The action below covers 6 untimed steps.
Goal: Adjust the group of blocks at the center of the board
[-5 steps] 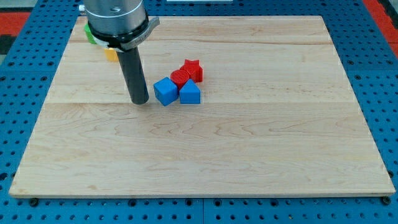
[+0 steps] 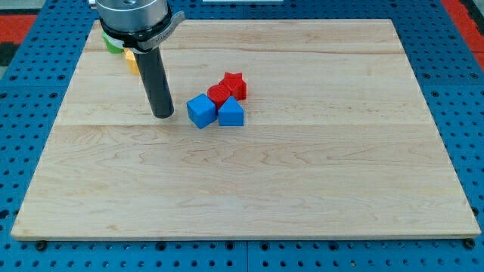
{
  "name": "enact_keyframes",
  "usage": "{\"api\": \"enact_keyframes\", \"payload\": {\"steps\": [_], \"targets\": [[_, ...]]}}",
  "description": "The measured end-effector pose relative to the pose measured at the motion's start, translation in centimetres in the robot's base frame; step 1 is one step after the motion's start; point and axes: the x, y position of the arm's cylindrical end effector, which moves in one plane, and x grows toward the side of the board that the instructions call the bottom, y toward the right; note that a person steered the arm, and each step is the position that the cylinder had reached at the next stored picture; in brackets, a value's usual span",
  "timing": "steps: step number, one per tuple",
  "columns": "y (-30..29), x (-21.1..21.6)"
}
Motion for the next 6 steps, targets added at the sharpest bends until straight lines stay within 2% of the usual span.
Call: {"api": "enact_keyframes", "payload": {"steps": [1,2,3,5,6], "targets": [[0.0,0.0],[1.5,2.2],[5.5,2.9],[7.0,2.9],[11.2,4.2]]}}
